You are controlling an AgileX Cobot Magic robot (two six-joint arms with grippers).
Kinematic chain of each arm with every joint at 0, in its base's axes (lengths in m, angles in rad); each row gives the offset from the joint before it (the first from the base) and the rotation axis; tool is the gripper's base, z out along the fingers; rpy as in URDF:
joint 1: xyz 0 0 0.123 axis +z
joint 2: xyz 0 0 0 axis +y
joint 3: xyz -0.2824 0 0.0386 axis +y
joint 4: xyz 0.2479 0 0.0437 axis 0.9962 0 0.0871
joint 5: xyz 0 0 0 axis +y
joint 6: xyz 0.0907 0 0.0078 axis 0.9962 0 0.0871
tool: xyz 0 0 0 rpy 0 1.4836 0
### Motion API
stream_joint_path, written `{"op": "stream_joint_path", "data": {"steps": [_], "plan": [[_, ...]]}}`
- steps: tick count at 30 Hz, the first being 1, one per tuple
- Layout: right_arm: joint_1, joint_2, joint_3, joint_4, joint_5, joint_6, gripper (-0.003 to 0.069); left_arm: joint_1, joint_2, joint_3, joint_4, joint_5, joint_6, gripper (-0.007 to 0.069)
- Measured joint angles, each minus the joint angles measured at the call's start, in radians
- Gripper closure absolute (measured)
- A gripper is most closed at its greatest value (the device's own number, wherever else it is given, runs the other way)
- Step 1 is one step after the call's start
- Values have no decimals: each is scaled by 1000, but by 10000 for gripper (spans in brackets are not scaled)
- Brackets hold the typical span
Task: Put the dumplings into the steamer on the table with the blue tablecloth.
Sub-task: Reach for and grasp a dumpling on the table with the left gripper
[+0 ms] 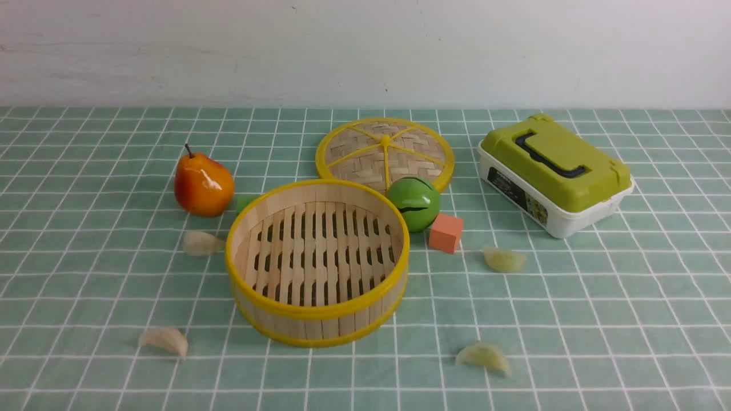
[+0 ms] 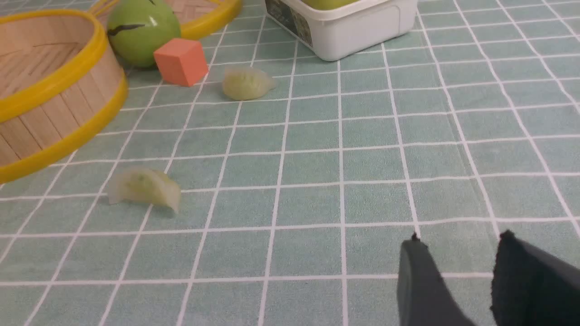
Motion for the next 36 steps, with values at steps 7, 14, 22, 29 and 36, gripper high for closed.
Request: {"op": "stream_joint_path", "data": {"steps": [7, 14, 22, 29, 36], "plan": [[0, 0, 0, 0, 0, 0, 419, 0, 0, 0, 0, 0, 0, 407], [0, 0, 0, 0, 0, 0, 419, 0, 0, 0, 0, 0, 0, 397], [0, 0, 0, 0, 0, 0, 419, 0, 0, 0, 0, -1, 0, 388], [0, 0, 0, 0, 0, 0, 419, 0, 0, 0, 0, -46, 0, 388], [0, 0, 0, 10, -12, 0, 419, 0, 0, 0, 0, -142, 0, 388]]}}
